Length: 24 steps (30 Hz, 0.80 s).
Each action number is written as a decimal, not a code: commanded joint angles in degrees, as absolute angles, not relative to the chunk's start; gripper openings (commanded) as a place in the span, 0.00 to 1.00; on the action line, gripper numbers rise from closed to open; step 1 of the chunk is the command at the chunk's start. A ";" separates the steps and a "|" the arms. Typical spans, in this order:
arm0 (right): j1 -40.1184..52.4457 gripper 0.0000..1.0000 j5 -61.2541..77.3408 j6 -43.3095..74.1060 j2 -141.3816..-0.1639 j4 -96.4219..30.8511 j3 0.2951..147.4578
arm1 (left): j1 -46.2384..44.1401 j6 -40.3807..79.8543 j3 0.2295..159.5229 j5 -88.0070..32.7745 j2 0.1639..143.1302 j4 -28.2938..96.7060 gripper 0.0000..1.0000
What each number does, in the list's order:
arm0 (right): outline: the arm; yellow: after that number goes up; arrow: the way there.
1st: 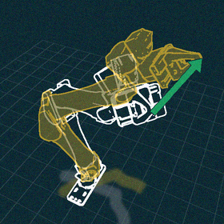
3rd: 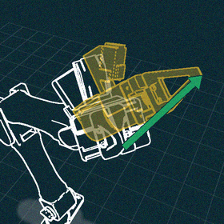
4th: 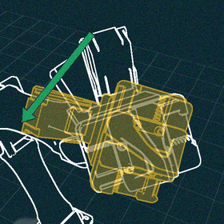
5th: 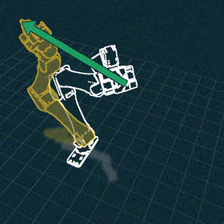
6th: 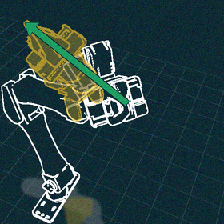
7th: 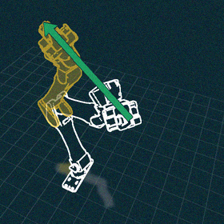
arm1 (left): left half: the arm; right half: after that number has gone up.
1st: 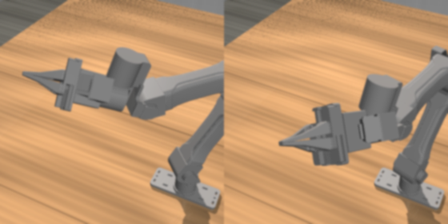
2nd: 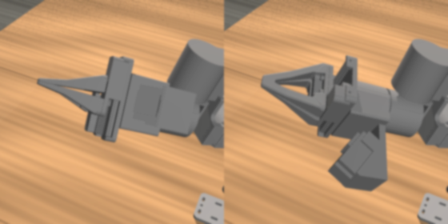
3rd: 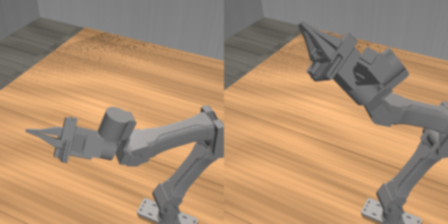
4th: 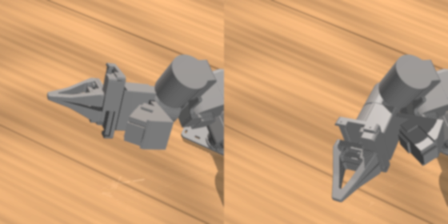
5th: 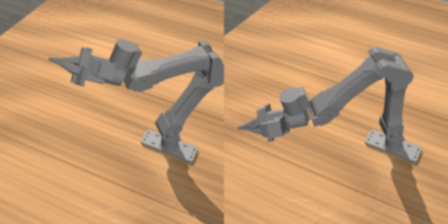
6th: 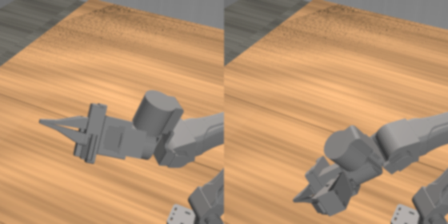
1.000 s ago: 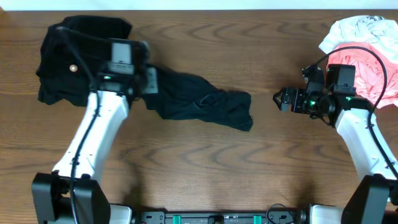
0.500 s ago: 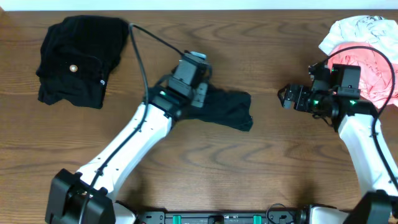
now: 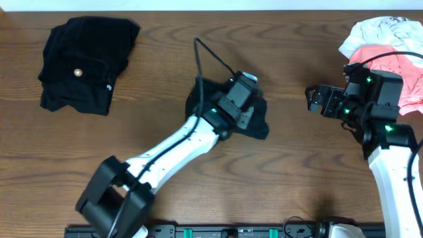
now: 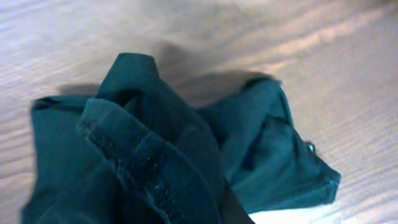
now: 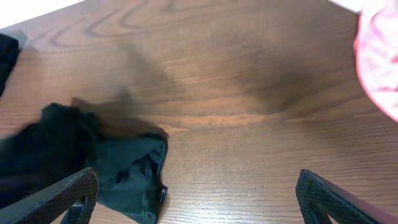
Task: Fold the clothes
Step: 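Fold the shirt's left end over toward the right with left gripper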
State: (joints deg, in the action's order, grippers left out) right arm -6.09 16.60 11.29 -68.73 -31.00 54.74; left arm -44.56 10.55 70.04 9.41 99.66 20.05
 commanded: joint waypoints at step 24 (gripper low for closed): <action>-6.48 0.99 13.50 12.40 -65.56 -32.58 54.76 | -43.99 10.20 70.32 9.17 90.78 17.28 0.91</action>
